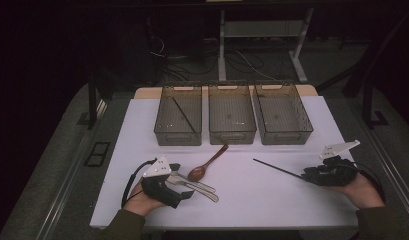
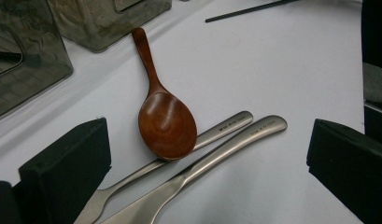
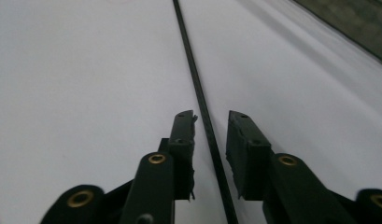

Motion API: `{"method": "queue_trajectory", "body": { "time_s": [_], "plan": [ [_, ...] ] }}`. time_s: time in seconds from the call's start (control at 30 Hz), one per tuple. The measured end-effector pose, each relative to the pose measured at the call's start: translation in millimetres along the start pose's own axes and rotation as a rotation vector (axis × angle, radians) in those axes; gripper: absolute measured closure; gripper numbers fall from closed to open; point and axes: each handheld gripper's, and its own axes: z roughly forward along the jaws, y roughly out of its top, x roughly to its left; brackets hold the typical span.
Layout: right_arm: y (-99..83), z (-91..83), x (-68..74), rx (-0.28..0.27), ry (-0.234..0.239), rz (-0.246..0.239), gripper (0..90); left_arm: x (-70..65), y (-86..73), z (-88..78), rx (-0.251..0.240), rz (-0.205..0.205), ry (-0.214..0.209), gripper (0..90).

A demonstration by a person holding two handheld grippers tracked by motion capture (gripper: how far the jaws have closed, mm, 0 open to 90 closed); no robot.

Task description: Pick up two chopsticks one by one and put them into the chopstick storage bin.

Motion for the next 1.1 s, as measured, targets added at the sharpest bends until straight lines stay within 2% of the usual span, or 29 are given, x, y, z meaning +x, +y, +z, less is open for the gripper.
{"method": "queue_trajectory", "body": {
  "time_s": [0.17, 0.33, 0.5, 0.67, 0.87, 1.1],
  "plan": [
    [-10.5, -2.5, -5.4, 0.025, 0.003, 0.019, 76.9, -0.1, 0.1, 0.2, 0.002, 0.002, 0.002, 0.0],
    [-11.3, 1.3, -6.0, 0.046, 0.003, 0.01, 78.0, -0.6, 0.4, 0.3, 0.001, 0.004, 0.003, 0.0],
    [-13.1, 6.4, -7.8, 0.076, 0.0, -0.013, 80.5, 0.1, -0.2, -0.1, 0.0, 0.0, 0.002, 0.0],
    [-13.5, 7.8, -7.4, 0.083, -0.002, -0.025, 80.9, -0.5, 0.2, 0.4, 0.003, 0.003, 0.002, 0.0],
    [-11.4, 8.9, -2.9, 0.104, -0.03, -0.079, 81.2, -0.9, 0.0, 0.7, 0.004, 0.002, 0.001, 0.0],
    [-12.1, 8.9, -4.9, 0.099, -0.019, -0.074, 84.0, -1.3, 0.4, 0.9, 0.002, 0.001, 0.001, 0.0]
  ]
}}
